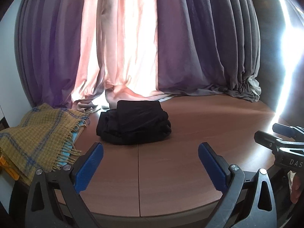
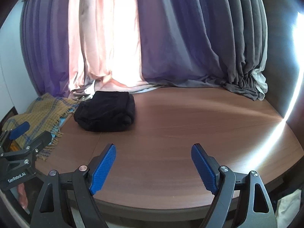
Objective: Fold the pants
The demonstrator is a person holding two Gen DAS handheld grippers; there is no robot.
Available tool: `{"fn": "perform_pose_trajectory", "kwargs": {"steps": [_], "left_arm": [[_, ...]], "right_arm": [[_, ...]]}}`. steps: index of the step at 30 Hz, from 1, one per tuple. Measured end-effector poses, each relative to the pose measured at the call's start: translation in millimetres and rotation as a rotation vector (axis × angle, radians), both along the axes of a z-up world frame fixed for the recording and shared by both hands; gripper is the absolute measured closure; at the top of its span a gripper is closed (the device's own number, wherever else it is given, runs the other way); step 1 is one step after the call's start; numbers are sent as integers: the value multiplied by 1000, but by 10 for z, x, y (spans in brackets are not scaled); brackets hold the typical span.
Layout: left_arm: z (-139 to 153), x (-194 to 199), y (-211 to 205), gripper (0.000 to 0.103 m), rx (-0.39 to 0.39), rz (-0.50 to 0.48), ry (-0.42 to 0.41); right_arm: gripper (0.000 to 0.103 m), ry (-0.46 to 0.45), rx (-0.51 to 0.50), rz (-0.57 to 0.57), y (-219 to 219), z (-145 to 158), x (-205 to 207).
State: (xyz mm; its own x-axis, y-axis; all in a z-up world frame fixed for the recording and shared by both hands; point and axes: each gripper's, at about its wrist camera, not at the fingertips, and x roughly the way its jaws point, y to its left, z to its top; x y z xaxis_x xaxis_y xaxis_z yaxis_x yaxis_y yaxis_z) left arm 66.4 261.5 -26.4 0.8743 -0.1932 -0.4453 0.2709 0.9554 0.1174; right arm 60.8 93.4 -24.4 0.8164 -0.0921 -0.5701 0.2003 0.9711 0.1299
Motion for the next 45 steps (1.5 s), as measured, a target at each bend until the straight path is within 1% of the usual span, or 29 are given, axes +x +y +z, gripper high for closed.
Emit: {"fn": "perform_pose_trajectory", "kwargs": {"steps": [8, 17, 35, 45], "left_arm": [[-10, -191, -19, 0, -1, 0, -6], [0, -247, -20, 0, -3, 8, -8], [19, -273, -80, 0, -2, 5, -6], [9, -303, -152, 0, 28, 25, -15]], "right_arm": [[21, -8, 11, -5, -26, 9, -240], [21, -17, 0, -12, -43, 39, -392], [21, -25, -3, -12, -44, 68, -413], [21, -25, -3, -13, -47, 74, -406]]}}
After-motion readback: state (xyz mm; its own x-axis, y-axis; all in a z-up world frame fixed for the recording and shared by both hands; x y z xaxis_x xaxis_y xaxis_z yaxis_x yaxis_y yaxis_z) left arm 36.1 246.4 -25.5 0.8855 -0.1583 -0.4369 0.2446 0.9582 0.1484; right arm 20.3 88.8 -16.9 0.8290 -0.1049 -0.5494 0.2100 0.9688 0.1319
